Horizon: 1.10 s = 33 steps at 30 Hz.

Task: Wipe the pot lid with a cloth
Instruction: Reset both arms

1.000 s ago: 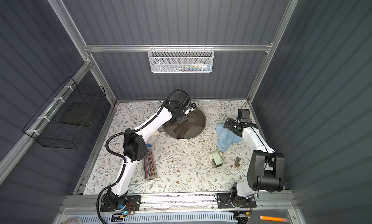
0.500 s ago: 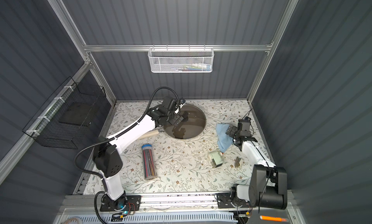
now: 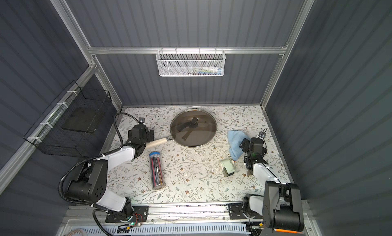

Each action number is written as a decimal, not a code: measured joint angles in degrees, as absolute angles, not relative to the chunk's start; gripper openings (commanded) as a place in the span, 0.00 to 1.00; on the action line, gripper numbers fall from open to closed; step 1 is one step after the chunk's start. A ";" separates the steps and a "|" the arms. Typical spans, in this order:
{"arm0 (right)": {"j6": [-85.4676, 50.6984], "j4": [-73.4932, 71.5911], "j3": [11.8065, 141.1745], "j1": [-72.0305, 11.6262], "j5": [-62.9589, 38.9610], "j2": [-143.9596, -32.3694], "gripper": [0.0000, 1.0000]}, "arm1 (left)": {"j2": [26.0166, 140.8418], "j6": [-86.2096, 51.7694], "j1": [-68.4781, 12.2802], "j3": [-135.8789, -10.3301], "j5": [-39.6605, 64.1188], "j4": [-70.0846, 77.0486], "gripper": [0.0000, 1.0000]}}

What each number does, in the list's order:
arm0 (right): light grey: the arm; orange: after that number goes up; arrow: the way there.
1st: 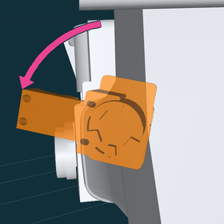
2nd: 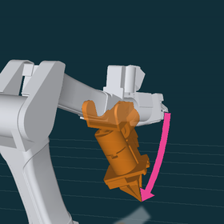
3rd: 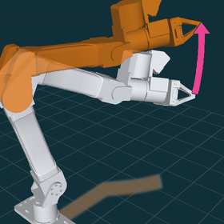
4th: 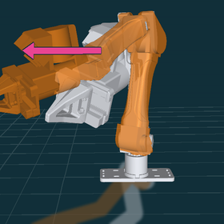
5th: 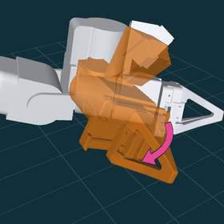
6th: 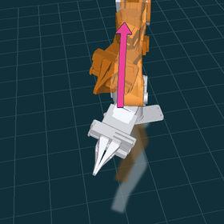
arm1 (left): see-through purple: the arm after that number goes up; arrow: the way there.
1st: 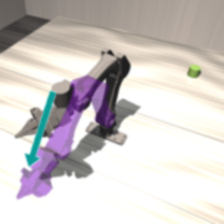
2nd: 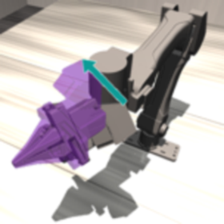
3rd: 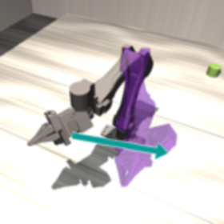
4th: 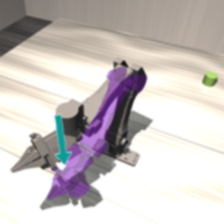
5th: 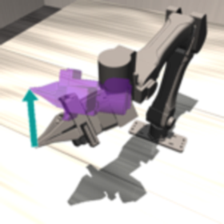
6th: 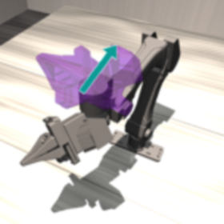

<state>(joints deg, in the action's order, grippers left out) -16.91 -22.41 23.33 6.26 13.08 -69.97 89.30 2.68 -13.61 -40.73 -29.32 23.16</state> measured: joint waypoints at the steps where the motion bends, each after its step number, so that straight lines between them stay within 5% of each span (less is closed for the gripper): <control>1: -16.38 -23.79 23.24 6.26 13.04 -70.08 0.99 | 89.69 2.74 -13.50 -39.22 -29.65 26.04 1.00; 19: -6.55 -58.37 12.86 3.36 7.70 -83.59 0.99 | 94.61 4.38 -11.86 -29.32 -27.99 49.74 1.00; 33: -2.52 -58.15 18.02 3.11 0.05 -83.77 0.99 | 97.91 1.50 -4.82 -27.94 -14.02 51.66 1.00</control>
